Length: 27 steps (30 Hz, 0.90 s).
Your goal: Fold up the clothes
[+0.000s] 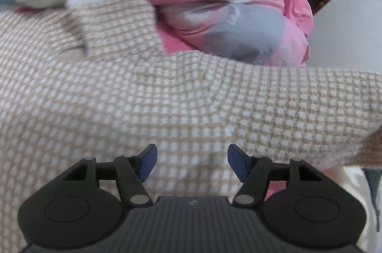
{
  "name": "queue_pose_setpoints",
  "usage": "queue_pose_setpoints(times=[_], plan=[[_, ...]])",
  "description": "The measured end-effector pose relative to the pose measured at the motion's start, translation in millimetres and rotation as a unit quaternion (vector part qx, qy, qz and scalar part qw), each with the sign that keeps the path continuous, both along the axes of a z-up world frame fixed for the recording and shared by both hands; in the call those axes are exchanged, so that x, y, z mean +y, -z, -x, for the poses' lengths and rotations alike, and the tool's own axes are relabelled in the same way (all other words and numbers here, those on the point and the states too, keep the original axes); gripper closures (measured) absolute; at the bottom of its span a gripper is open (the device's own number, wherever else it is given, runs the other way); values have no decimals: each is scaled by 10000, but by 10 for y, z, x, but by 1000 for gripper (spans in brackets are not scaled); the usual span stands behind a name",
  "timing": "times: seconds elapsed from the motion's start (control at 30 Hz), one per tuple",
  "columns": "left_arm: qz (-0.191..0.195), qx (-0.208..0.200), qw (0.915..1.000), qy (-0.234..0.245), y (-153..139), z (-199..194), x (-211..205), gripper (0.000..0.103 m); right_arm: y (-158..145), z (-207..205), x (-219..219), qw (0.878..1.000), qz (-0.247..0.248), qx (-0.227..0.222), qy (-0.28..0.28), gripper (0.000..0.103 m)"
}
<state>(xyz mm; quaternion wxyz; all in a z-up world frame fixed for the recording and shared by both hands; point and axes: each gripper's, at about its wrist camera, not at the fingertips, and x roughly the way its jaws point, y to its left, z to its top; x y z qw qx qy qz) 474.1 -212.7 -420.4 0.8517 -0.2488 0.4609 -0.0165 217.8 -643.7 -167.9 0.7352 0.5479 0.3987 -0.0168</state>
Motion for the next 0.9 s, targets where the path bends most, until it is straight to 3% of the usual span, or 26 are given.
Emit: queue_pose_setpoints(times=[0.17, 0.3, 0.4, 0.5, 0.6, 0.73, 0.9], plan=[[-475, -299, 9983, 141, -5, -357, -408, 39, 286, -28, -94, 9993, -359, 114, 25, 99], [-564, -455, 9971, 232, 96, -598, -648, 39, 528, -63, -183, 9976, -659, 202, 98, 99], [-577, -68, 9969, 536, 314, -778, -822, 38, 658, -149, -209, 9961, -863, 156, 91, 99], [-601, 29, 9963, 621, 366, -791, -845, 38, 793, -253, -133, 9939, -1089, 174, -17, 99], [-192, 119, 9984, 515, 210, -687, -624, 38, 870, -304, -32, 9908, -1348, 91, -52, 99], [238, 167, 9994, 161, -224, -347, -96, 38, 860, -348, 93, 9885, -1511, -79, -57, 99], [177, 215, 9984, -496, -944, 263, 814, 36, 817, -484, 366, 9846, -1714, -247, -253, 99]])
